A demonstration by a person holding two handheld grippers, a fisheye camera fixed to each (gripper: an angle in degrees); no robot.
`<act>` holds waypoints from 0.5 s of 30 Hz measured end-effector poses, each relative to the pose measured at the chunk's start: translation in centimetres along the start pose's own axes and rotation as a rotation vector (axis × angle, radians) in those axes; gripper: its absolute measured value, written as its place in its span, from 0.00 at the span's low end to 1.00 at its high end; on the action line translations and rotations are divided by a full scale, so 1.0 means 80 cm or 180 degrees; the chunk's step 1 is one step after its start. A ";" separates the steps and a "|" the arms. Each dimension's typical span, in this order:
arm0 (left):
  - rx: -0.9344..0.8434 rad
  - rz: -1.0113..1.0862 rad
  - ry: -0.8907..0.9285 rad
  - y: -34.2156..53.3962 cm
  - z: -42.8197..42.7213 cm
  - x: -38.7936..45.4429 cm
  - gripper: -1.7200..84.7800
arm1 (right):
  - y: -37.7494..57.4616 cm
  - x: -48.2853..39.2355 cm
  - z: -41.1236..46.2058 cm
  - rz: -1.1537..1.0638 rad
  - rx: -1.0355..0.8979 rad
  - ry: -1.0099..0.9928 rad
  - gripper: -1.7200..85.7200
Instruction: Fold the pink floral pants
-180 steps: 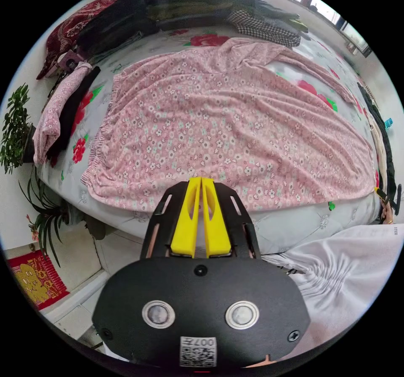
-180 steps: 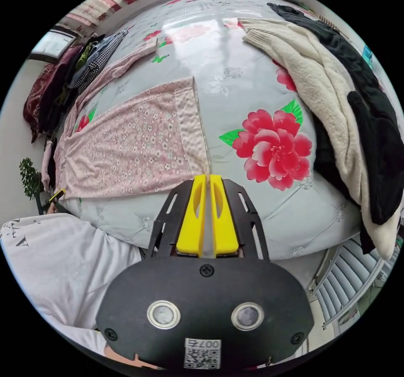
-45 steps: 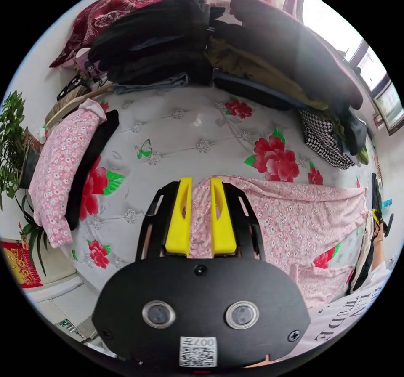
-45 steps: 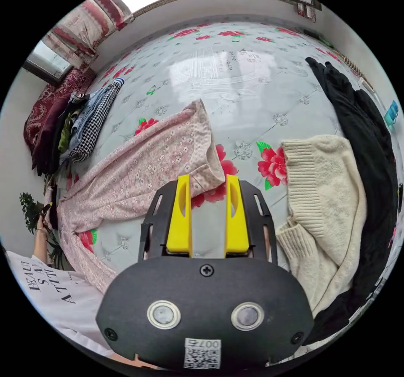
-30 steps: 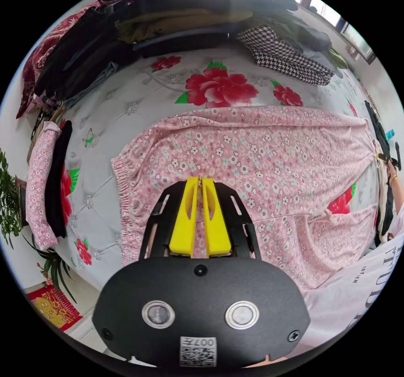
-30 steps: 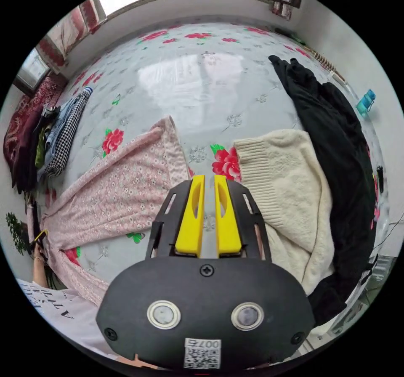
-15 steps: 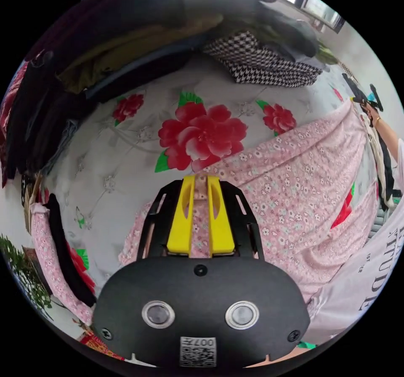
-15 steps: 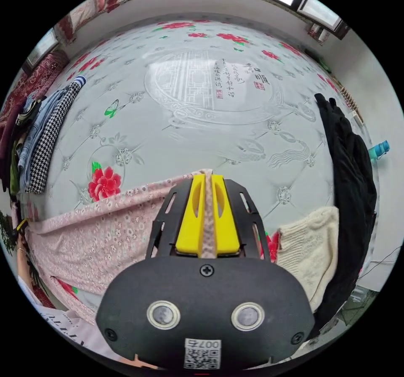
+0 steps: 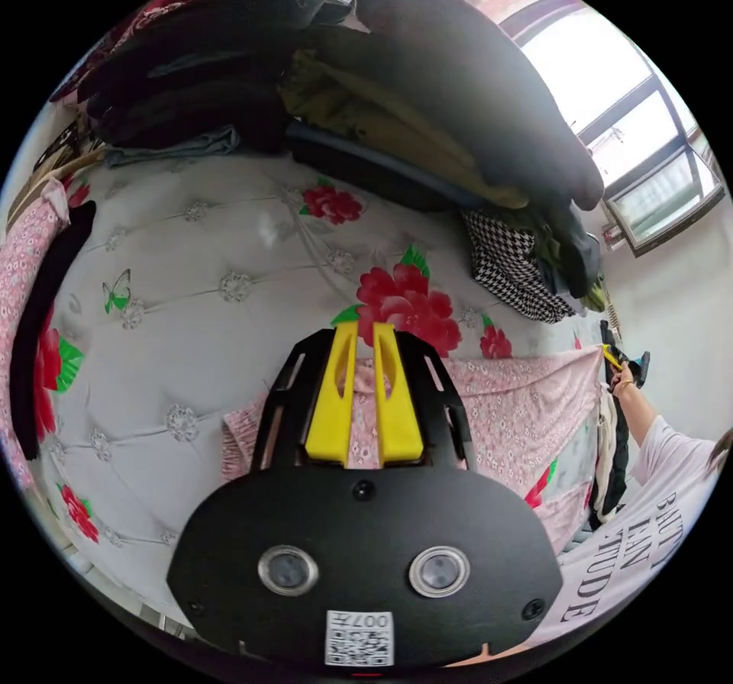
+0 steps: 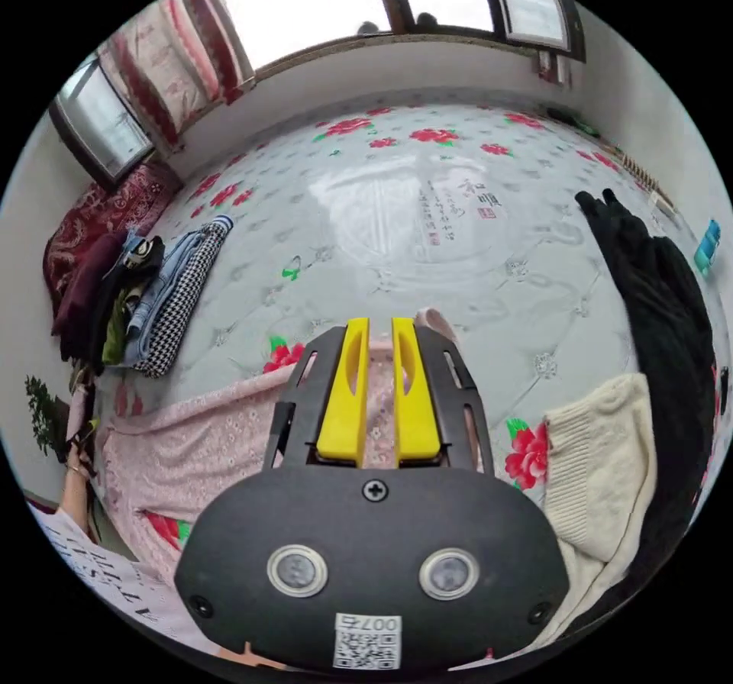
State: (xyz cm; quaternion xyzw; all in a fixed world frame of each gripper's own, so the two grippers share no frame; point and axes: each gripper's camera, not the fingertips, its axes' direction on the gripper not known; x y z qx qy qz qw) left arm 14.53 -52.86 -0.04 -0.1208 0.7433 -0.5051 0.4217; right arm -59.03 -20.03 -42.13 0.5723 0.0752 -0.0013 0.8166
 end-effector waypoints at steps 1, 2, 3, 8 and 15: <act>0.0026 0.0003 -0.0047 0.010 -0.008 0.000 0.08 | 0.006 -0.022 -0.003 -0.0208 0.0007 0.0011 0.09; 0.0056 -0.0020 -0.0159 0.034 -0.025 -0.001 0.08 | 0.019 -0.071 -0.007 -0.0631 0.0027 0.0028 0.09; 0.0058 -0.0044 -0.0281 0.061 -0.041 -0.002 0.08 | 0.034 -0.121 -0.011 -0.1006 0.0061 0.0038 0.09; 0.0007 -0.0377 -0.0753 0.181 -0.100 -0.029 0.10 | 0.097 -0.344 0.009 -0.2351 -0.0027 -0.0883 0.09; -0.0236 -0.0502 -0.0773 0.288 -0.113 -0.075 0.13 | 0.209 -0.691 0.103 -0.4017 -0.0830 -0.1915 0.08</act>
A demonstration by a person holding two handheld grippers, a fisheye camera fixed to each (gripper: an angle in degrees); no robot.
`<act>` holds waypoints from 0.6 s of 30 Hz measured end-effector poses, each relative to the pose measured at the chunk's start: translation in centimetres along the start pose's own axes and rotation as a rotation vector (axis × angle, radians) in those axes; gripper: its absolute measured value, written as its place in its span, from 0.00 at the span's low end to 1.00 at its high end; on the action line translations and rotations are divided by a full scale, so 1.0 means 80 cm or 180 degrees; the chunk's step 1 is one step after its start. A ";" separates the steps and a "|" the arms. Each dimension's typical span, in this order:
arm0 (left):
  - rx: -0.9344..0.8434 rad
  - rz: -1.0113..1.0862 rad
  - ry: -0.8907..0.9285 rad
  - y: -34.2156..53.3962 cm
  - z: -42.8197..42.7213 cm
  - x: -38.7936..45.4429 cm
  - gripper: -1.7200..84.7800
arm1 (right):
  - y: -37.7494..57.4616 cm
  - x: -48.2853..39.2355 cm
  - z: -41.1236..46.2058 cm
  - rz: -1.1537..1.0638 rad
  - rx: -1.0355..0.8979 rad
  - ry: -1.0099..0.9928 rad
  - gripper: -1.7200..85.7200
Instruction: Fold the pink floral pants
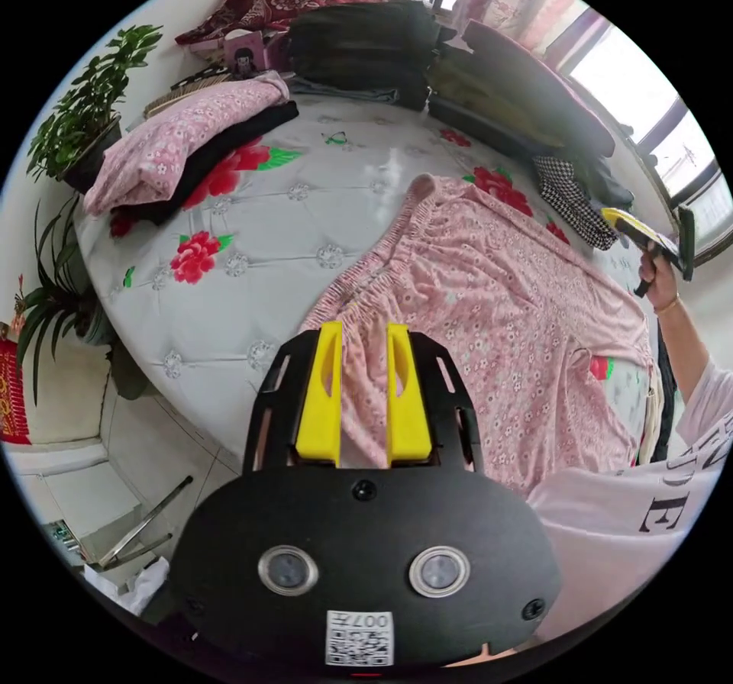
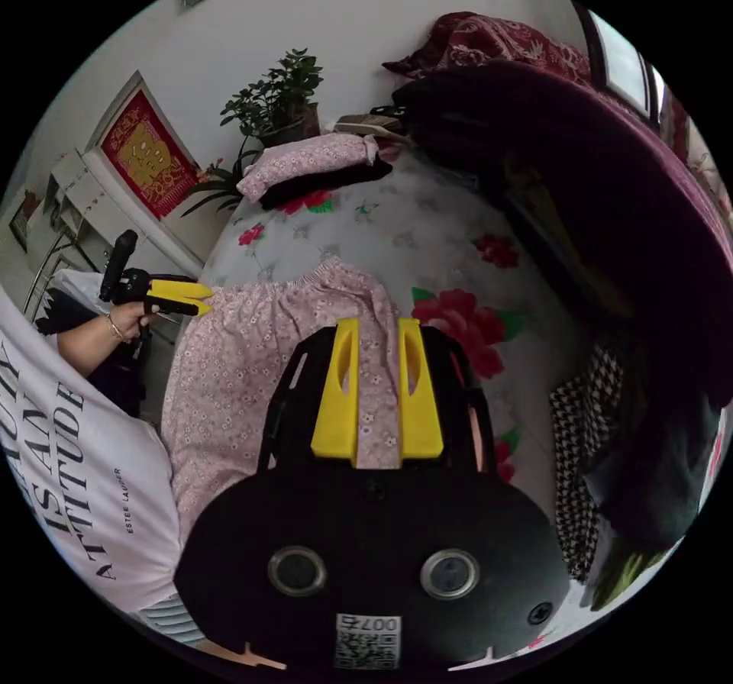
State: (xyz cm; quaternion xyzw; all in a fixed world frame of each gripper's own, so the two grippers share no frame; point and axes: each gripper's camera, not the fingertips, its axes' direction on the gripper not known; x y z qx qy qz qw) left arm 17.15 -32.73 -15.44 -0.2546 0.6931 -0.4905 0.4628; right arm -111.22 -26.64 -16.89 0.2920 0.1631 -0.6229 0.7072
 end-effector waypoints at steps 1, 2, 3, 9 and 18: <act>0.0015 0.0026 -0.0007 0.001 0.000 -0.001 0.13 | -0.018 -0.006 0.018 -0.0080 -0.0086 -0.0058 0.08; 0.0046 0.0088 -0.0037 0.001 0.003 -0.001 0.12 | -0.051 -0.018 0.053 -0.0243 -0.0244 -0.0110 0.08; 0.0017 0.0156 -0.0077 -0.001 0.010 0.000 0.07 | -0.076 -0.029 0.086 -0.0386 -0.0372 -0.0103 0.07; -0.0230 0.0596 -0.0355 -0.011 0.035 0.002 0.01 | -0.132 -0.034 0.200 -0.0499 -0.0979 0.0362 0.02; -0.0047 0.0355 0.0094 -0.023 0.028 -0.065 0.02 | -0.158 0.025 0.211 0.0130 -0.0777 -0.0181 0.03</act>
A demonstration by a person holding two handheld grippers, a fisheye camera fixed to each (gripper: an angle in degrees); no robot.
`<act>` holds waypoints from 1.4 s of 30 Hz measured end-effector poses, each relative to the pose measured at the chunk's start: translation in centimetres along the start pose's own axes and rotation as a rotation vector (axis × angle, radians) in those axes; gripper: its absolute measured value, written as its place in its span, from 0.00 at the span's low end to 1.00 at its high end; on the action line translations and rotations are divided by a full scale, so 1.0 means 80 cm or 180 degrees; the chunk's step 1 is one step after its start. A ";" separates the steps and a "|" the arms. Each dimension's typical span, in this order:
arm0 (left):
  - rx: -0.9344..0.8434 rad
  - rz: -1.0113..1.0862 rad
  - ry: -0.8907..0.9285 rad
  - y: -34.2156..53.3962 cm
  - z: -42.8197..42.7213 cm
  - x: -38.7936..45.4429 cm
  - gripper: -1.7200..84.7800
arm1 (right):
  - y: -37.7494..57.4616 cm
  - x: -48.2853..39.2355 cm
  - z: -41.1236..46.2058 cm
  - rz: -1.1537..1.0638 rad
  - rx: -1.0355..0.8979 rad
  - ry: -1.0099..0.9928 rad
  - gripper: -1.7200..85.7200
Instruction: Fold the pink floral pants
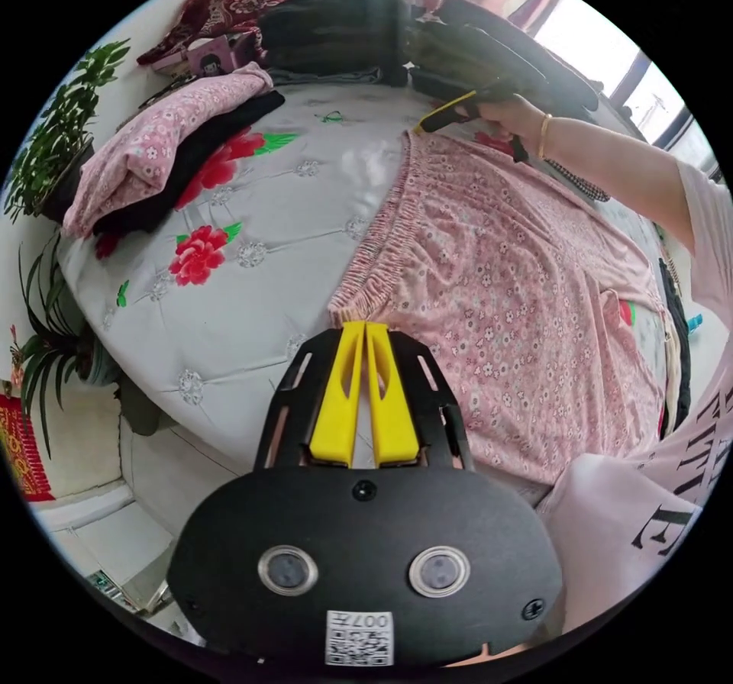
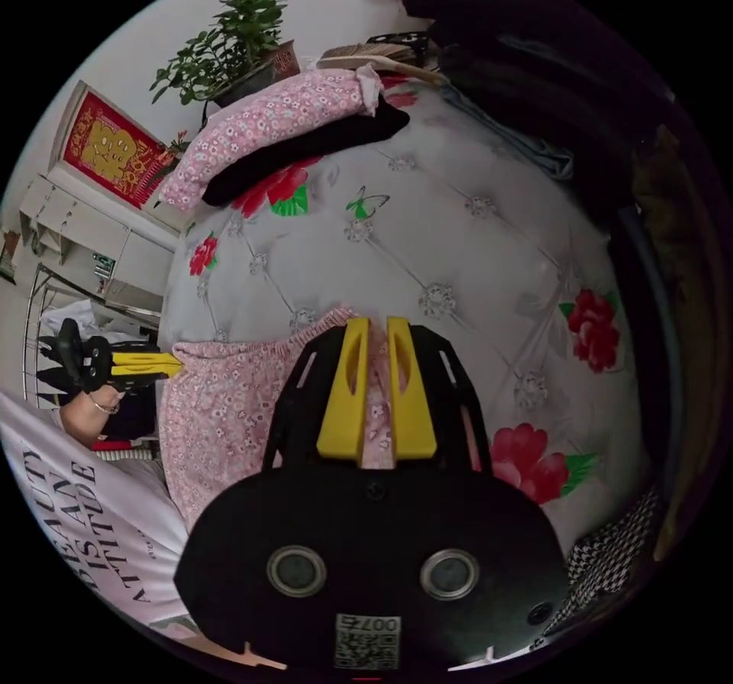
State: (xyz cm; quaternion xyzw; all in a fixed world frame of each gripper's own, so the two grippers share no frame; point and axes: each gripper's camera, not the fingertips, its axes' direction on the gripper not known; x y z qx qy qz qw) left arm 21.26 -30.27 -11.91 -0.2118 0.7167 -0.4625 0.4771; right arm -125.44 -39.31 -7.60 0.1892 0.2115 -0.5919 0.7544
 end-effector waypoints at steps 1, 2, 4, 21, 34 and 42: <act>0.0001 -0.0003 0.0028 -0.001 -0.002 -0.003 0.03 | 0.007 0.003 -0.010 0.0011 0.0115 -0.0038 0.03; -0.0002 -0.0009 0.0063 -0.001 -0.006 -0.009 0.05 | 0.026 0.010 -0.034 0.0097 0.0352 -0.0093 0.04; -0.0023 -0.0023 0.0100 0.001 -0.015 -0.018 0.08 | 0.066 0.024 -0.076 0.0281 0.0719 -0.0114 0.04; 0.0252 0.2508 0.1154 -0.170 -0.026 0.221 0.06 | 0.515 -0.097 -0.063 0.1702 -0.0076 0.0164 0.06; 0.0059 0.2247 0.0485 -0.252 0.068 0.314 0.01 | 0.550 -0.089 -0.087 0.1431 -0.0089 -0.0542 0.04; -0.0009 0.2443 0.0250 -0.231 0.073 0.357 0.01 | 0.516 -0.004 -0.112 0.1678 0.0487 0.0385 0.03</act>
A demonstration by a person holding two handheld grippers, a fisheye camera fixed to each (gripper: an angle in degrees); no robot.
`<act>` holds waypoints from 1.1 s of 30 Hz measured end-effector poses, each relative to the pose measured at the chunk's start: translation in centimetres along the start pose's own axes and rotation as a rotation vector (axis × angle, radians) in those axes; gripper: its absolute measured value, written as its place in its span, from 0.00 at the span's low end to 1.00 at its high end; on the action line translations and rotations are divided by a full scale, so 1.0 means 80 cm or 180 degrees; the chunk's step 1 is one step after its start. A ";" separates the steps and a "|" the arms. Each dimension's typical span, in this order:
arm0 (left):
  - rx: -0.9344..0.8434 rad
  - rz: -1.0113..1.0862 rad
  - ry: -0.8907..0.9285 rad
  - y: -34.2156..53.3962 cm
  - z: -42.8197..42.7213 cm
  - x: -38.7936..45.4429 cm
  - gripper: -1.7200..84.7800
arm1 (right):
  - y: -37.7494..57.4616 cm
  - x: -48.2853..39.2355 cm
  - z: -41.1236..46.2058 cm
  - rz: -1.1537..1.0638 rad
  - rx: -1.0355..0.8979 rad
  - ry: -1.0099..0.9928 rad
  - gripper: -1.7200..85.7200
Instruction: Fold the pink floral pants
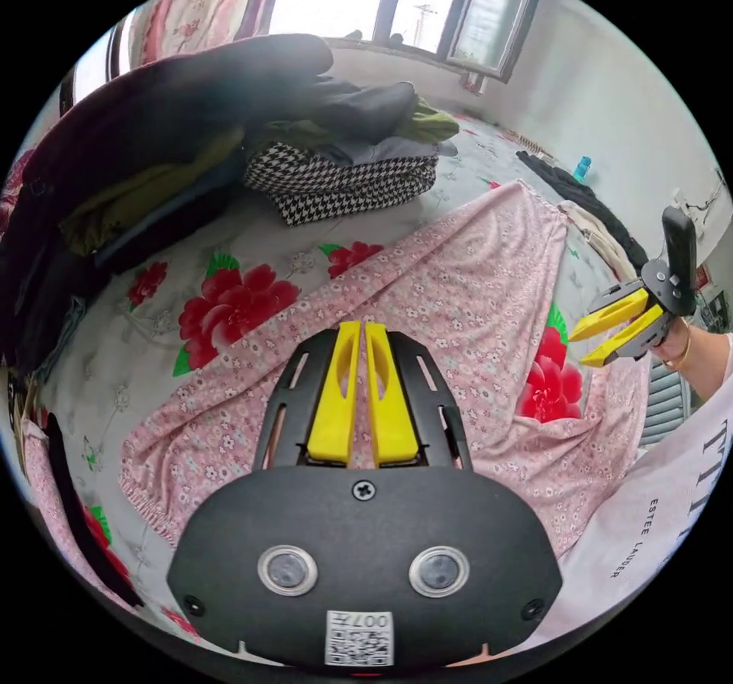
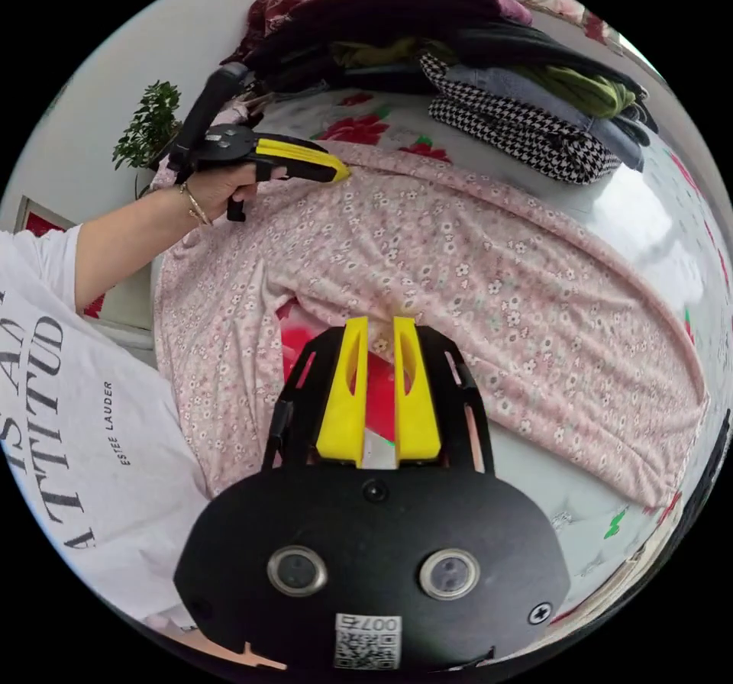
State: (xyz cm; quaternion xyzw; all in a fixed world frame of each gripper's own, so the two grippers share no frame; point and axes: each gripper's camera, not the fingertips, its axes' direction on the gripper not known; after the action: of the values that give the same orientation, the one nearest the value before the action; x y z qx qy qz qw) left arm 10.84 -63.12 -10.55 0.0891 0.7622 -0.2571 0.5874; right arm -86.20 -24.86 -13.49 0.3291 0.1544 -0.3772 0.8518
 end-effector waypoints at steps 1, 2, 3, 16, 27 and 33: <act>0.0181 0.0052 0.0004 0.000 -0.003 0.001 0.01 | -0.005 0.003 0.009 0.0027 -0.0062 0.0125 0.02; 0.0187 -0.0018 -0.0227 -0.005 0.001 -0.002 0.01 | -0.007 0.004 0.007 -0.0156 0.0193 0.0255 0.02; 0.0153 0.0039 -0.0340 -0.014 0.006 -0.005 0.01 | -0.014 0.011 0.008 -0.0125 0.0236 0.0575 0.02; 0.0286 -0.0696 -0.0488 0.051 -0.031 -0.004 0.01 | 0.047 0.024 -0.098 0.0639 0.0511 0.0390 0.03; -0.0563 -0.2026 -0.0915 0.302 -0.086 0.045 0.01 | 0.351 0.042 -0.134 0.2578 -0.0554 0.1075 0.03; -0.0900 -0.1659 -0.1305 0.293 -0.060 0.069 0.01 | 0.404 0.033 -0.145 0.2607 -0.0880 0.1681 0.02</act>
State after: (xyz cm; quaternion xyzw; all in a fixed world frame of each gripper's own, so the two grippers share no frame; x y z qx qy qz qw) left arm 15.38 -41.64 -21.66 -0.2438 0.6536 -0.3028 0.6494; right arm -60.53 -2.29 -9.04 0.3309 0.2714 0.1080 0.8973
